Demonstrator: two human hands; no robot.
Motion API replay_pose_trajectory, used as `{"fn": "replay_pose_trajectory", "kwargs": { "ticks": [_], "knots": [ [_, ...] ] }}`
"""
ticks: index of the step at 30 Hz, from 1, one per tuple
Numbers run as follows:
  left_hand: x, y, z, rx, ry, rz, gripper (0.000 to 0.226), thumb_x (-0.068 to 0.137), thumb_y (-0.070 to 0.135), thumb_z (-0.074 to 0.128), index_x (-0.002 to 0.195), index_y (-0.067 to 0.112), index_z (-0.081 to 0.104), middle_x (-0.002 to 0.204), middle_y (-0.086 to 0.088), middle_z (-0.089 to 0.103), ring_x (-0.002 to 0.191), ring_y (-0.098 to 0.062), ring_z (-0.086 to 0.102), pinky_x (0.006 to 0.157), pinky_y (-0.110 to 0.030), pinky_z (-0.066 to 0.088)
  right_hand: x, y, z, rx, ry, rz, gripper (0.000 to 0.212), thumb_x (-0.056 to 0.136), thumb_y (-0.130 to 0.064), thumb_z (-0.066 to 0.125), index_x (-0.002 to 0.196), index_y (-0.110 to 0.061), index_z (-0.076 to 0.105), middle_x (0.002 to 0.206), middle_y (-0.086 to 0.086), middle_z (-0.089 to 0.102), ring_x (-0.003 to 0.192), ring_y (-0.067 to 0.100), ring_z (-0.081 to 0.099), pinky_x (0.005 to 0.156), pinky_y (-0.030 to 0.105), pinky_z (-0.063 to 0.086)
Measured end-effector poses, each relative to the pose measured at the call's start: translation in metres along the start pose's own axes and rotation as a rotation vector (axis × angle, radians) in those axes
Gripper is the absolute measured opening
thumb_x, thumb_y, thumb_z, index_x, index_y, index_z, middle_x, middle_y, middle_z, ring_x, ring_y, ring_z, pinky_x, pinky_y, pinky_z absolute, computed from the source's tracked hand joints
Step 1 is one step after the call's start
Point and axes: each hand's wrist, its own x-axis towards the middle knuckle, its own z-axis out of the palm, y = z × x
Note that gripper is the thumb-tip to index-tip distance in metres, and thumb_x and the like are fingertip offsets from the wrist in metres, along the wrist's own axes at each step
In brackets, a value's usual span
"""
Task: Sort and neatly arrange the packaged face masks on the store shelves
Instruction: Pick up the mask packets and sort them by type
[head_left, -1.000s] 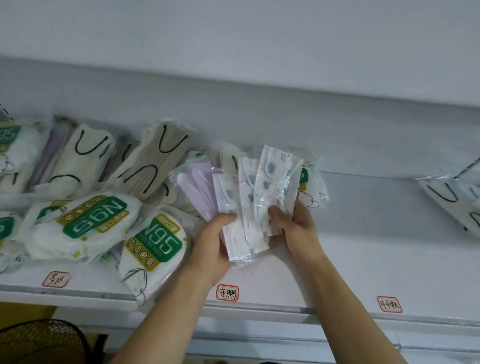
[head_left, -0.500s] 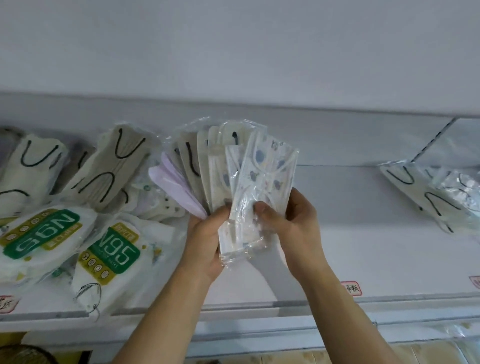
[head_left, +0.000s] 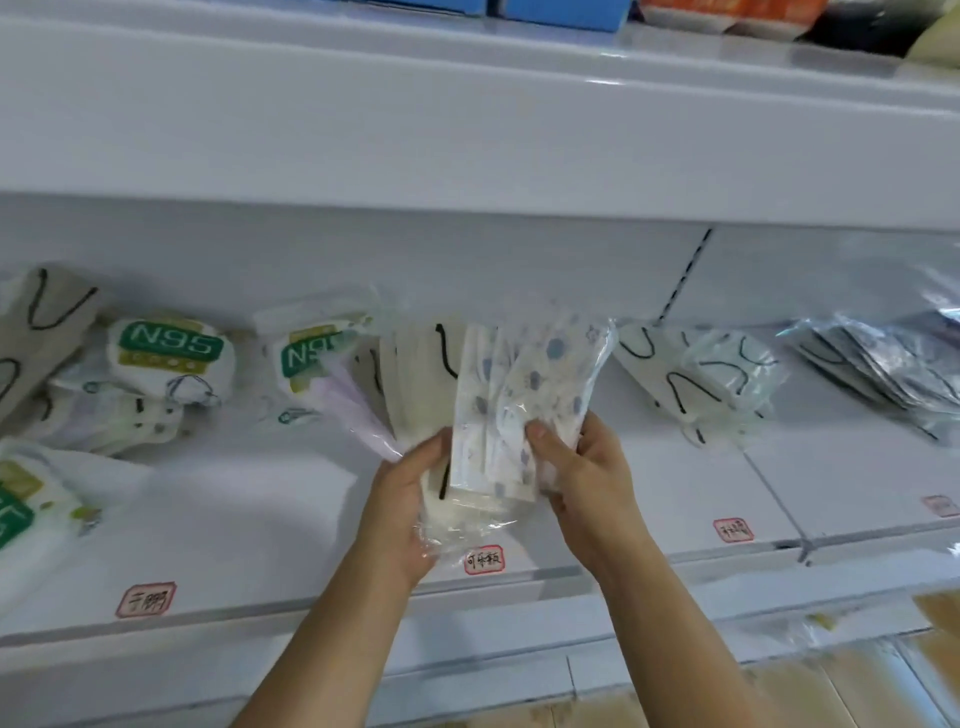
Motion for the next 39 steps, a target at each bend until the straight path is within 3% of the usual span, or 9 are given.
{"fn": "replay_pose_trajectory", "kwargs": {
  "ticks": [4, 9, 14, 18, 23, 28, 32, 37, 39],
  "knots": [
    [0.004, -0.028, 0.019, 0.019, 0.015, 0.084, 0.056, 0.076, 0.014, 0.083, 0.127, -0.003, 0.068, 0.13, -0.031, 0.064, 0.119, -0.048, 0.064, 0.105, -0.063, 0.047, 0.001, -0.006, -0.032, 0.039, 0.021, 0.036, 0.022, 0.098, -0.002, 0.064, 0.117, -0.011, 0.069, 0.11, 0.011, 0.077, 0.102, 0.033, 0.075, 0.082, 0.042, 0.062],
    [0.006, -0.077, 0.053, 0.066, 0.023, 0.105, 0.05, 0.08, 0.01, 0.08, 0.126, -0.006, 0.067, 0.127, -0.034, 0.064, 0.116, -0.051, 0.065, 0.102, -0.067, 0.048, -0.01, -0.018, -0.096, 0.041, 0.069, 0.019, 0.025, 0.093, 0.003, 0.067, 0.114, -0.01, 0.069, 0.108, 0.013, 0.077, 0.101, 0.035, 0.074, 0.09, 0.049, 0.06],
    [0.007, -0.137, 0.103, 0.172, -0.027, 0.004, 0.038, 0.086, 0.008, 0.072, 0.123, -0.004, 0.07, 0.12, -0.029, 0.07, 0.108, -0.046, 0.07, 0.089, -0.053, 0.058, -0.029, -0.025, -0.173, 0.107, 0.192, -0.004, 0.035, 0.093, 0.007, 0.06, 0.12, -0.014, 0.067, 0.112, 0.012, 0.076, 0.102, 0.035, 0.074, 0.082, 0.043, 0.062],
    [0.014, -0.167, 0.142, 0.249, -0.113, -0.063, 0.043, 0.08, 0.011, 0.075, 0.121, -0.003, 0.071, 0.119, -0.029, 0.07, 0.107, -0.045, 0.071, 0.089, -0.053, 0.057, -0.039, -0.031, -0.218, 0.215, 0.282, -0.011, 0.043, 0.092, 0.012, 0.052, 0.124, -0.013, 0.065, 0.113, 0.012, 0.076, 0.094, 0.029, 0.075, 0.067, 0.034, 0.06],
    [0.033, -0.201, 0.189, 0.319, -0.211, -0.116, 0.043, 0.082, 0.007, 0.074, 0.124, -0.001, 0.07, 0.118, -0.026, 0.072, 0.107, -0.043, 0.071, 0.094, -0.055, 0.056, -0.041, -0.042, -0.263, 0.231, 0.443, -0.076, 0.043, 0.095, 0.009, 0.053, 0.129, -0.016, 0.063, 0.117, 0.011, 0.075, 0.102, 0.033, 0.074, 0.076, 0.038, 0.061],
    [0.046, -0.246, 0.26, 0.4, -0.332, -0.206, 0.049, 0.071, 0.01, 0.075, 0.118, -0.005, 0.072, 0.116, -0.029, 0.071, 0.103, -0.045, 0.072, 0.084, -0.05, 0.06, -0.052, -0.071, -0.318, 0.26, 0.66, -0.178, 0.032, 0.096, 0.006, 0.058, 0.122, -0.012, 0.065, 0.105, 0.013, 0.076, 0.086, 0.028, 0.073, 0.072, 0.036, 0.058],
    [0.065, -0.289, 0.317, 0.471, -0.371, -0.27, 0.039, 0.087, 0.001, 0.067, 0.126, 0.0, 0.068, 0.121, -0.028, 0.07, 0.109, -0.047, 0.069, 0.089, -0.058, 0.058, -0.056, -0.085, -0.369, 0.351, 0.808, -0.281, 0.031, 0.098, 0.006, 0.056, 0.117, -0.016, 0.066, 0.099, 0.003, 0.078, 0.085, 0.02, 0.076, 0.069, 0.029, 0.059],
    [0.099, -0.348, 0.382, 0.538, -0.383, -0.299, 0.034, 0.092, 0.002, 0.064, 0.126, 0.006, 0.068, 0.116, -0.02, 0.074, 0.096, -0.034, 0.076, 0.069, -0.039, 0.063, -0.05, -0.084, -0.441, 0.464, 0.953, -0.314, 0.035, 0.098, 0.003, 0.057, 0.127, -0.015, 0.064, 0.116, 0.008, 0.076, 0.104, 0.029, 0.074, 0.089, 0.043, 0.057],
    [0.115, -0.373, 0.408, 0.575, -0.386, -0.289, 0.031, 0.092, 0.002, 0.065, 0.123, 0.004, 0.069, 0.112, -0.02, 0.075, 0.089, -0.033, 0.077, 0.066, -0.04, 0.064, -0.038, -0.086, -0.482, 0.489, 0.994, -0.32, 0.035, 0.099, 0.003, 0.057, 0.128, -0.014, 0.064, 0.118, 0.01, 0.075, 0.107, 0.032, 0.073, 0.09, 0.045, 0.056]
  ]
}}
